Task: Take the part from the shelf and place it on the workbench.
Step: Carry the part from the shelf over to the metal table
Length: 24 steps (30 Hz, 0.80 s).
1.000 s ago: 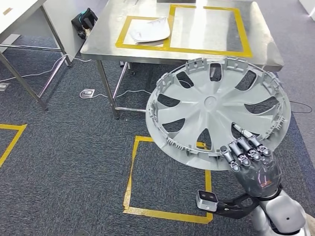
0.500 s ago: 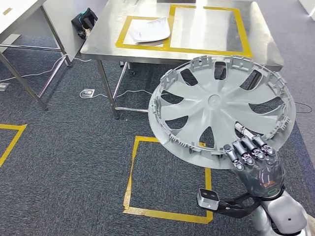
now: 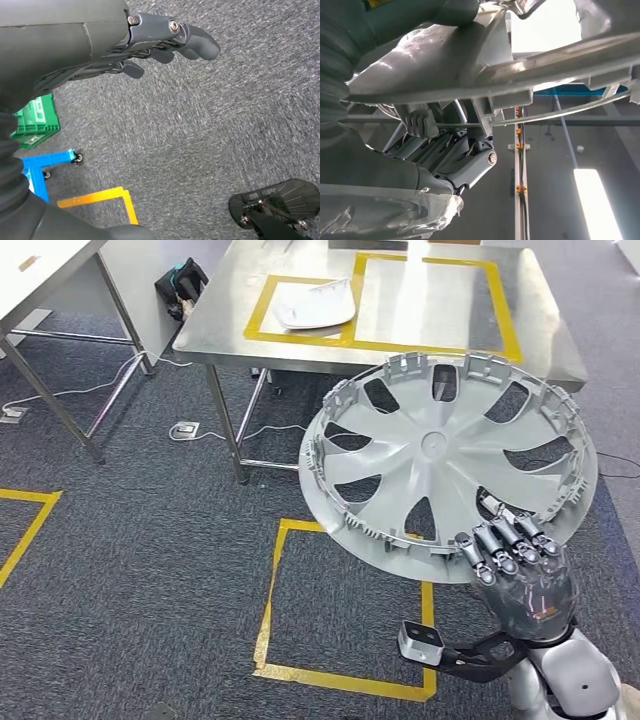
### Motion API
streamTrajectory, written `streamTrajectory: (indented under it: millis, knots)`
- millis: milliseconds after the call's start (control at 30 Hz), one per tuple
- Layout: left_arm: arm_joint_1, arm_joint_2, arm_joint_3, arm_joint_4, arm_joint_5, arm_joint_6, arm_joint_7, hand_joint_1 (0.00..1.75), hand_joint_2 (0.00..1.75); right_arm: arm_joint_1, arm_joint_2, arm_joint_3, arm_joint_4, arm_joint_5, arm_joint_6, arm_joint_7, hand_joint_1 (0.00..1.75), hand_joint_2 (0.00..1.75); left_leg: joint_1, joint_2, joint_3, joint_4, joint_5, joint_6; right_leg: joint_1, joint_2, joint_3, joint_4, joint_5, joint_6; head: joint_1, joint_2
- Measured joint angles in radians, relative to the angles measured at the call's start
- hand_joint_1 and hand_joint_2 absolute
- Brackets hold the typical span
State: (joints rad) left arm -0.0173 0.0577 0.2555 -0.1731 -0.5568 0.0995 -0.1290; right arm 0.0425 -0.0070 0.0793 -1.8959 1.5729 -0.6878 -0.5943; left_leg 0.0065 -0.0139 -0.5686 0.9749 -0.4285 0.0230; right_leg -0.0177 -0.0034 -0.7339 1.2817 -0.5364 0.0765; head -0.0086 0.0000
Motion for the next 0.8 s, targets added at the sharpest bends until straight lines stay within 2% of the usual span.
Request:
streamTrajectory:
  millis: [33,100,133,167,200,233,300,333,367,433,467,500,533,600,667,700,733,800]
  knots:
    - [0.0,0.0,0.0,0.0,0.0,0.001,0.001,0.0,1.75,0.0,0.0,0.0,0.004,0.0,0.0,0.003,1.75,1.75,0.004,-0.002,0.005,0.001,-0.003,-0.007,-0.004,0.0,0.009,-0.027,0.023,0.005,0.0,0.0]
    - [0.001,0.0,0.001,0.0,-0.002,0.001,0.002,0.0,1.75,-0.002,0.0,0.0,0.011,0.0,0.0,0.011,1.75,1.75,0.014,-0.007,0.016,0.006,-0.015,-0.027,-0.014,0.003,0.064,-0.149,0.093,0.022,0.002,0.0]
    - [0.0,0.002,0.001,0.0,-0.002,0.002,0.002,0.0,1.75,-0.004,0.0,0.001,0.015,0.0,0.0,0.015,1.75,1.75,0.017,-0.009,0.018,0.011,-0.021,-0.037,-0.016,0.006,0.087,-0.204,0.105,0.022,0.005,0.0]
    - [-0.001,0.004,0.002,0.0,-0.002,0.003,0.002,0.0,1.75,-0.007,0.0,0.002,0.018,0.0,0.0,0.018,1.75,1.75,0.018,-0.01,0.016,0.015,-0.026,-0.046,-0.017,0.01,0.102,-0.236,0.111,0.016,0.007,0.0]
    - [-0.001,0.005,0.002,0.0,-0.003,0.004,0.002,0.0,1.75,-0.008,0.001,0.003,0.02,0.0,0.0,0.021,1.75,1.75,0.017,-0.01,0.015,0.017,-0.03,-0.054,-0.015,0.013,0.105,-0.243,0.101,0.005,0.008,0.0]
    - [-0.001,0.005,0.003,0.0,-0.005,0.004,0.002,0.0,1.75,-0.009,0.001,0.004,0.023,0.0,0.0,0.023,1.75,1.75,0.018,-0.01,0.015,0.018,-0.032,-0.06,-0.013,0.014,0.106,-0.243,0.095,-0.011,0.009,0.0]
    - [-0.001,0.004,0.004,0.0,-0.007,0.004,0.002,0.0,1.75,-0.008,0.001,0.005,0.026,0.001,0.0,0.027,1.75,1.75,0.019,-0.006,0.012,0.032,-0.034,-0.068,-0.013,0.014,0.114,-0.238,0.097,-0.029,0.005,0.0]
    - [-0.003,0.004,0.005,0.0,-0.008,0.004,0.002,0.0,1.75,-0.008,0.001,0.006,0.027,0.001,0.0,0.029,1.75,1.75,0.019,-0.003,-0.004,0.062,-0.038,-0.071,-0.013,0.014,0.12,-0.238,0.095,-0.036,0.004,0.0]
    - [-0.005,0.004,0.005,0.0,-0.009,0.004,0.002,0.0,1.75,-0.008,0.001,0.006,0.029,0.001,0.0,0.031,1.75,1.75,0.019,0.0,-0.034,0.112,-0.049,-0.074,-0.012,0.013,0.125,-0.239,0.091,-0.042,0.003,0.0]
    - [-0.005,0.004,0.006,0.0,-0.009,0.004,0.002,0.0,1.75,-0.009,0.001,0.008,0.031,0.001,0.0,0.034,1.75,1.75,0.018,0.003,-0.115,0.237,-0.091,-0.076,-0.008,0.012,0.134,-0.239,0.08,-0.053,0.003,0.0]
    - [-0.003,0.004,0.006,0.0,-0.009,0.004,0.002,0.0,1.75,-0.009,0.001,0.009,0.033,0.001,0.0,0.035,1.75,1.75,0.017,0.003,-0.149,0.279,-0.107,-0.074,-0.005,0.012,0.141,-0.239,0.074,-0.056,0.003,0.0]
    - [-0.002,0.004,0.006,0.0,-0.01,0.004,0.002,0.0,1.75,-0.009,0.001,0.01,0.035,0.001,0.0,0.035,1.75,1.75,0.015,0.003,-0.169,0.291,-0.106,-0.07,-0.002,0.013,0.15,-0.24,0.066,-0.058,0.003,0.0]
    - [0.0,0.003,0.006,0.0,-0.01,0.004,0.002,0.0,1.75,-0.009,0.001,0.01,0.036,0.001,0.0,0.036,1.75,1.75,0.011,0.003,-0.173,0.272,-0.086,-0.063,0.001,0.014,0.16,-0.241,0.058,-0.06,0.003,0.0]
    - [0.001,0.005,0.007,0.0,-0.01,0.004,0.002,0.0,1.75,-0.009,0.001,0.011,0.04,0.001,0.0,0.037,1.75,1.75,-0.003,0.005,-0.143,0.161,0.002,-0.04,0.006,0.014,0.181,-0.243,0.041,-0.059,0.003,0.0]
    - [0.001,0.007,0.007,0.0,-0.01,0.004,0.002,0.0,1.75,-0.01,0.001,0.012,0.042,0.001,0.0,0.039,1.75,1.75,-0.018,0.008,-0.112,0.06,0.052,-0.02,0.011,0.015,0.195,-0.246,0.025,-0.053,0.003,0.0]
    - [0.002,0.009,0.008,0.0,-0.01,0.004,0.002,0.0,1.75,-0.011,0.001,0.012,0.043,0.001,0.0,0.041,1.75,1.75,-0.023,0.009,-0.104,0.034,0.057,-0.014,0.013,0.016,0.201,-0.245,0.022,-0.047,0.002,0.0]
    - [0.001,0.009,0.008,0.0,-0.01,0.004,0.002,0.0,1.75,-0.012,0.001,0.012,0.043,0.0,0.0,0.042,1.75,1.75,-0.023,0.008,-0.099,0.026,0.048,-0.011,0.015,0.017,0.21,-0.247,0.02,-0.04,0.002,0.0]
    - [0.001,0.008,0.008,0.0,-0.01,0.004,0.002,0.0,1.75,-0.015,0.001,0.013,0.043,0.0,0.0,0.045,1.75,1.75,-0.019,0.006,-0.081,0.018,0.048,-0.004,0.016,0.014,0.214,-0.235,0.015,-0.028,0.003,0.0]
